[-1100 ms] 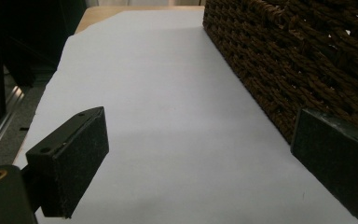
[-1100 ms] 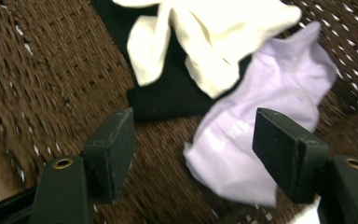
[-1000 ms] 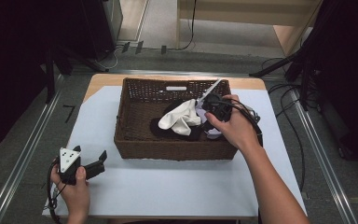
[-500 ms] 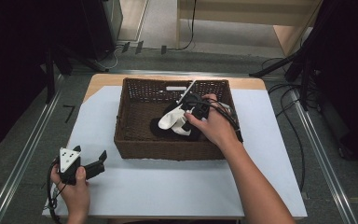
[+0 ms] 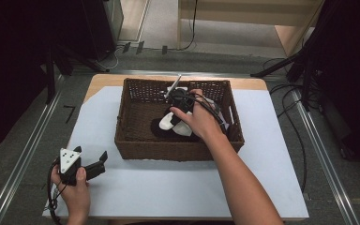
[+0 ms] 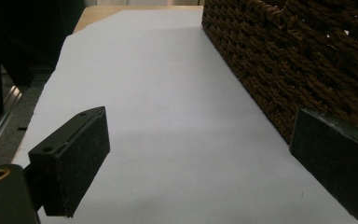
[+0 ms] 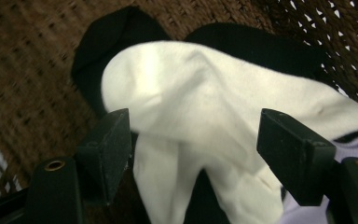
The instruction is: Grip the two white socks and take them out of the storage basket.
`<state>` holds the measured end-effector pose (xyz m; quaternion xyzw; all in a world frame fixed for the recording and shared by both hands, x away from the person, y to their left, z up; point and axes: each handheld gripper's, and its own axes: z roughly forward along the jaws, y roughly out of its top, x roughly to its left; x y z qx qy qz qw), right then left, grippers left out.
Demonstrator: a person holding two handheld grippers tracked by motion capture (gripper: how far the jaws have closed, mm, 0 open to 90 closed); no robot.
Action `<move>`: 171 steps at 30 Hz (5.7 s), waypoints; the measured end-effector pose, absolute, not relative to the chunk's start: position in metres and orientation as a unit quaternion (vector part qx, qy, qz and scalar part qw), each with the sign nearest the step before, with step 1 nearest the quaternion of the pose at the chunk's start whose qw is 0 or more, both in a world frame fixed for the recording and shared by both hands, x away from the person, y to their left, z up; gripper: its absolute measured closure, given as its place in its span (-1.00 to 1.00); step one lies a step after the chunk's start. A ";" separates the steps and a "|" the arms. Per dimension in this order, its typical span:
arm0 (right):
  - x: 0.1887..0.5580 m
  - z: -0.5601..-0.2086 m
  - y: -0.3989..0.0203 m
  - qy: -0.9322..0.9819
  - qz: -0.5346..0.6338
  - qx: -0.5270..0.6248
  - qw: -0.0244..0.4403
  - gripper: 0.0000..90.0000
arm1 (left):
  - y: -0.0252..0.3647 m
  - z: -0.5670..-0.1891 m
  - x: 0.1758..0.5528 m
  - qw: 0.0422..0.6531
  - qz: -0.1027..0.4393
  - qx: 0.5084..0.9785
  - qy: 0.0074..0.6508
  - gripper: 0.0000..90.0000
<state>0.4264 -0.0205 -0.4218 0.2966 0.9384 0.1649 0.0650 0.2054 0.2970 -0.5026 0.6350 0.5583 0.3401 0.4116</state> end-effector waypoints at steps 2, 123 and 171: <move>0.433 -0.431 -0.015 0.936 0.147 0.313 0.066 -0.41 | 0.297 -0.503 0.205 0.411 0.339 0.636 0.558 -0.87; 0.340 -0.393 -0.223 0.580 0.520 0.491 0.389 0.73 | 0.296 -0.503 0.205 0.407 0.346 0.634 0.559 -0.84; 0.335 -0.499 -0.280 0.626 0.364 0.596 0.348 -0.66 | 0.296 -0.503 0.204 0.407 0.350 0.634 0.556 -0.84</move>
